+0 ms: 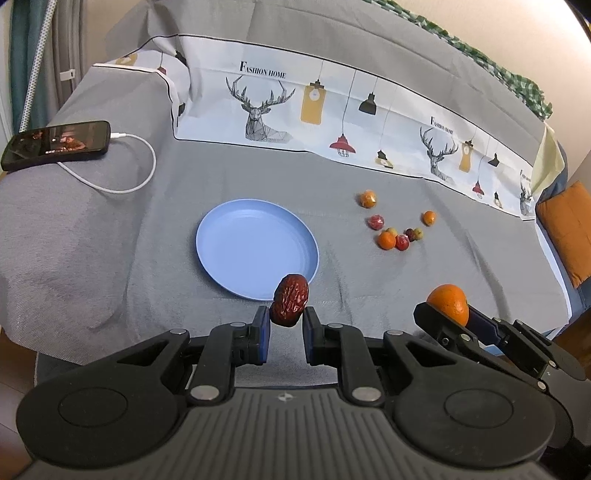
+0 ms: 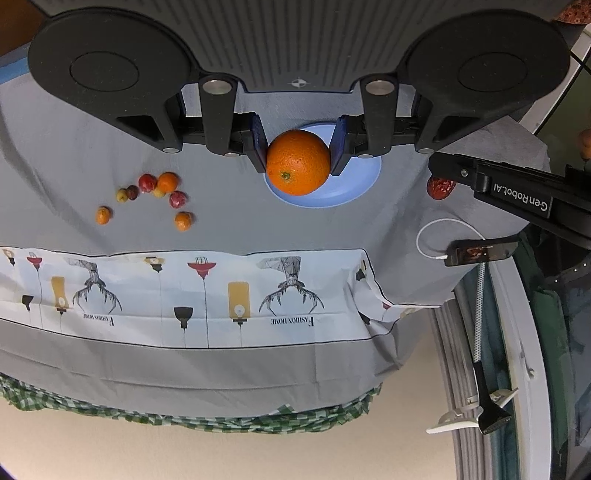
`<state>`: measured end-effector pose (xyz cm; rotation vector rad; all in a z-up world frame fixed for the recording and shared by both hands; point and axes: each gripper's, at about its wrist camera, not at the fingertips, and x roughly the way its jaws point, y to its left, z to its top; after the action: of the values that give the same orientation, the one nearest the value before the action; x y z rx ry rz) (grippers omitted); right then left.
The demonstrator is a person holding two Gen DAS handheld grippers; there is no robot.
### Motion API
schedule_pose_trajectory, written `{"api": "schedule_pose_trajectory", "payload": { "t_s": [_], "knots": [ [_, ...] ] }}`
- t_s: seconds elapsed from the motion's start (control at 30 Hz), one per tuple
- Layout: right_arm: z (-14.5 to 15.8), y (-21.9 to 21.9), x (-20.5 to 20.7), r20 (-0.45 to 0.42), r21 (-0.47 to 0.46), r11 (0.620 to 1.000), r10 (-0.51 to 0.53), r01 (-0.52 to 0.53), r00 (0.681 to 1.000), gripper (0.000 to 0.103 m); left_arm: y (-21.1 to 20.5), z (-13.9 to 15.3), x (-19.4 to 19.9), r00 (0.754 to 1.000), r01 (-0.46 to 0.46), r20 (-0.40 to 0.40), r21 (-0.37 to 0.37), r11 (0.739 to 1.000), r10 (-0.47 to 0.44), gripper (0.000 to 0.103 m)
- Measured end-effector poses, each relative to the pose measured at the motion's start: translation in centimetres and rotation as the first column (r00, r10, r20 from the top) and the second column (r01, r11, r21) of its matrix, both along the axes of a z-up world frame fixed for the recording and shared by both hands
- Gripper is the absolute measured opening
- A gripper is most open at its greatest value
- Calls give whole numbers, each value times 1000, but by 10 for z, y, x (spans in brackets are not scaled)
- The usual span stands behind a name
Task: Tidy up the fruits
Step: 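Carry the date and mandarin over the blue plate and release both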
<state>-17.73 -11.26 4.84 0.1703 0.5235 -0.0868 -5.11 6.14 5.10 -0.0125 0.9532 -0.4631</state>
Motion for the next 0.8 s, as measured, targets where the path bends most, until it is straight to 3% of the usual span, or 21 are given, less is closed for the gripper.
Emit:
{"api": "schedule_pose_trajectory", "payload": {
  "t_s": [0.37, 0.8],
  "knots": [
    [-11, -1, 18, -29, 6, 1000, -6, 6, 1000, 37, -11, -11, 27, 999, 18, -28, 46, 999, -16, 20],
    [-40, 1, 72, -86, -7, 1000, 25, -26, 996, 37, -18, -42, 82, 998, 5, -67, 116, 993, 2, 20]
  ]
}}
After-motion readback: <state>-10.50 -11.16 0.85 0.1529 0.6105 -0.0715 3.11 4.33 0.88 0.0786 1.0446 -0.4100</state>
